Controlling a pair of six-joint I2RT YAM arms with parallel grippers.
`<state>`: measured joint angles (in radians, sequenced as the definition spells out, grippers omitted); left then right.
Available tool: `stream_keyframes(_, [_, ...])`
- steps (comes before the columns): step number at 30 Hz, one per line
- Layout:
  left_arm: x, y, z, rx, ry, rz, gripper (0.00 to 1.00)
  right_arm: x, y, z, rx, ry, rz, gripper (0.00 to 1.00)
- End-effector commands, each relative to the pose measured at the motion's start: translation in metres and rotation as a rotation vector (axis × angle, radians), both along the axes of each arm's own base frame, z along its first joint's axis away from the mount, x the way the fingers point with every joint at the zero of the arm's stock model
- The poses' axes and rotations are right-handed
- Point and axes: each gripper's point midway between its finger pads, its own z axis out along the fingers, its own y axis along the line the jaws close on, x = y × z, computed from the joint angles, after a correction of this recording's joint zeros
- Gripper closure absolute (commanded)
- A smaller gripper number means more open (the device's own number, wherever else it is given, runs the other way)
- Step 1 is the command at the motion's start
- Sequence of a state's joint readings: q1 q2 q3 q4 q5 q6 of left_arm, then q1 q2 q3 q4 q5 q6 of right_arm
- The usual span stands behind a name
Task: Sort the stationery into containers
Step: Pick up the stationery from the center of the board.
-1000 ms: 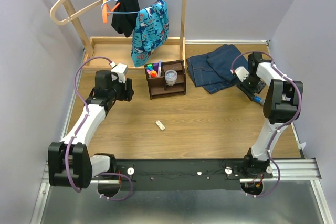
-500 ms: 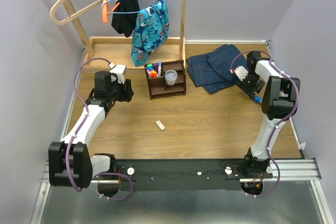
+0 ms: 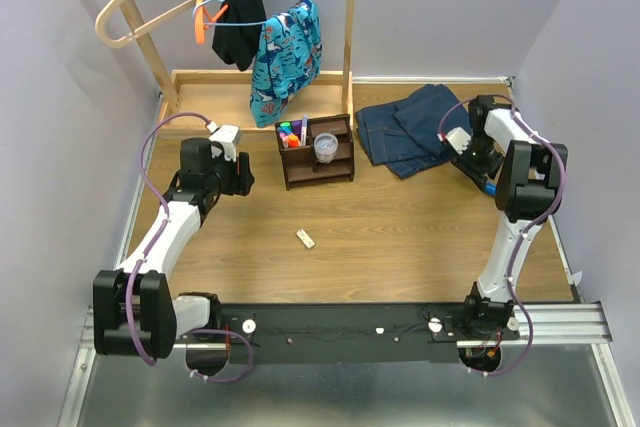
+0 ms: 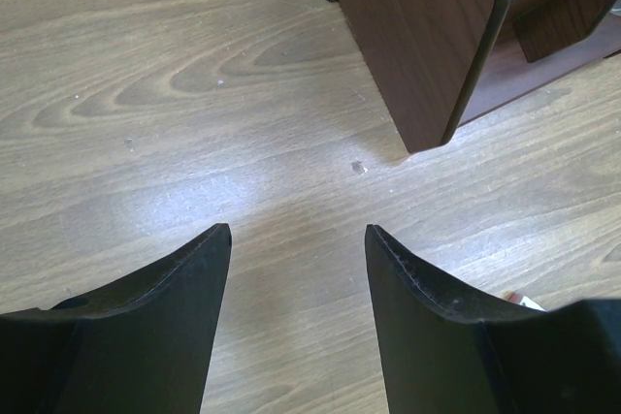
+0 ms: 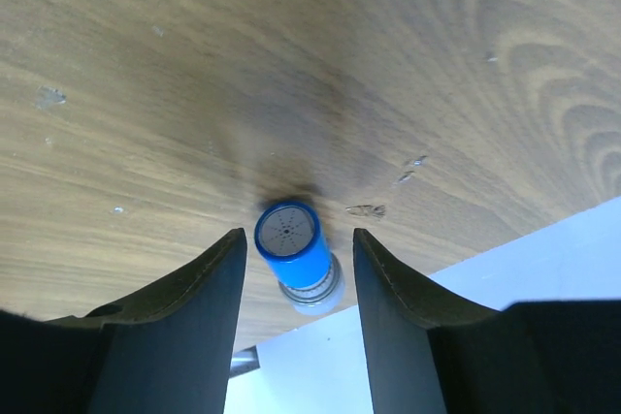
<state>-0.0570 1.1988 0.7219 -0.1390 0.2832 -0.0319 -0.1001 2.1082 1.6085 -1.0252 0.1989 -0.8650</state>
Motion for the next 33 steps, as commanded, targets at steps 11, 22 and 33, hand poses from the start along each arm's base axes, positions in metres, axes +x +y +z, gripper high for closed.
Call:
stream_keyframes(11, [-0.004,0.002,0.001,-0.022,-0.028,0.007,0.33,-0.016,-0.008,-0.004,-0.025,0.145,0.019,0.46])
stream_keyframes(22, [-0.004,0.003,0.0,-0.026,-0.025,0.014,0.33,-0.018,-0.002,-0.011,-0.02,0.176,0.026,0.49])
stream_keyframes(33, [-0.005,0.005,-0.003,-0.033,-0.017,0.021,0.33,-0.018,0.008,-0.021,-0.013,0.186,0.043,0.59])
